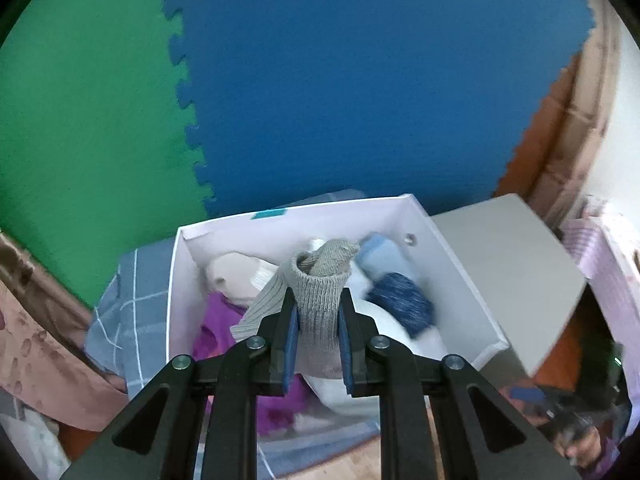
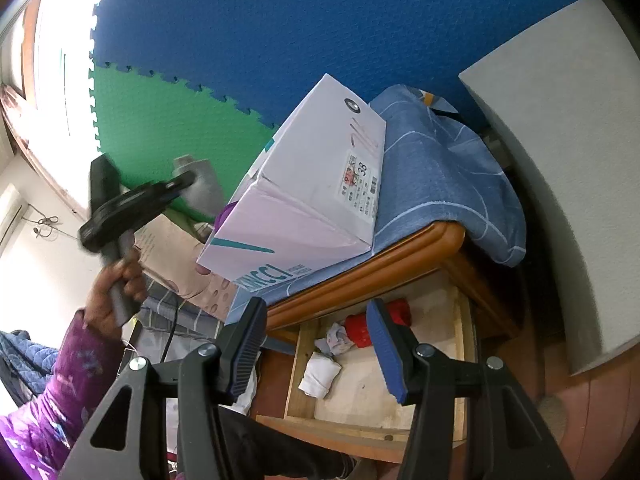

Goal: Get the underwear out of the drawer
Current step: 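Lift the grey briefs with the left tool over the white box, then open the left tool to release the grey briefs into the box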

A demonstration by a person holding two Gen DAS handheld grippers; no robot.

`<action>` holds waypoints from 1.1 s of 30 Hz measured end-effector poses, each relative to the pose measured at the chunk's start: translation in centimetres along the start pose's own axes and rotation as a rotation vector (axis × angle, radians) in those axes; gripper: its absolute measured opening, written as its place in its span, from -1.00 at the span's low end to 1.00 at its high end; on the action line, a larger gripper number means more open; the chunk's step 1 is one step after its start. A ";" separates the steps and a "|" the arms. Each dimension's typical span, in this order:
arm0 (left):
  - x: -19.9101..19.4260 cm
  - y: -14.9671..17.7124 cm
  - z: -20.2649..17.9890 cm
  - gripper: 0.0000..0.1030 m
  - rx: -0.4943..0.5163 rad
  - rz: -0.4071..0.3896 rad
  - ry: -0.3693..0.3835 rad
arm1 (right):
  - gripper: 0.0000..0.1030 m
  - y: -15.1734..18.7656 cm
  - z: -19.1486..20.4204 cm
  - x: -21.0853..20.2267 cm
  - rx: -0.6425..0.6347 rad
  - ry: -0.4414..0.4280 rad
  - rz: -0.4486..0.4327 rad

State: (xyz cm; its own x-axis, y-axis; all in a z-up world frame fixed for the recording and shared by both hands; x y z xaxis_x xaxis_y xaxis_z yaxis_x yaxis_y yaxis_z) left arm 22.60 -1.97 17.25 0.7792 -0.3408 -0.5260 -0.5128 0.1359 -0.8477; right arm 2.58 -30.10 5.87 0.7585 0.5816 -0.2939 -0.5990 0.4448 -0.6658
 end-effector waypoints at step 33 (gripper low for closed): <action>-5.6 1.6 2.8 0.98 -0.126 -0.281 -0.134 | 0.03 8.7 5.9 5.7 -0.598 0.132 0.317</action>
State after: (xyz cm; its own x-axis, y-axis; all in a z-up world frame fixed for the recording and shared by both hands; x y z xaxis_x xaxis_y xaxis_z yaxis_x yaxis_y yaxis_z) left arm 18.42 2.78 18.64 0.9327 -0.2222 -0.2839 -0.3047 -0.0648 -0.9503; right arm 0.18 -18.89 2.51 0.6175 0.5167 -0.5930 -0.5818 -0.2072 -0.7865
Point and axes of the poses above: each gripper's, at about its wrist camera, not at the fingertips, and x roughly the way its jaws point, z to its left, y to its underside, the point moved 5 cm from there along x, roughly the way its jaws point, and after that the axes turned 11 degrees about -z, right-handed, at the moved point
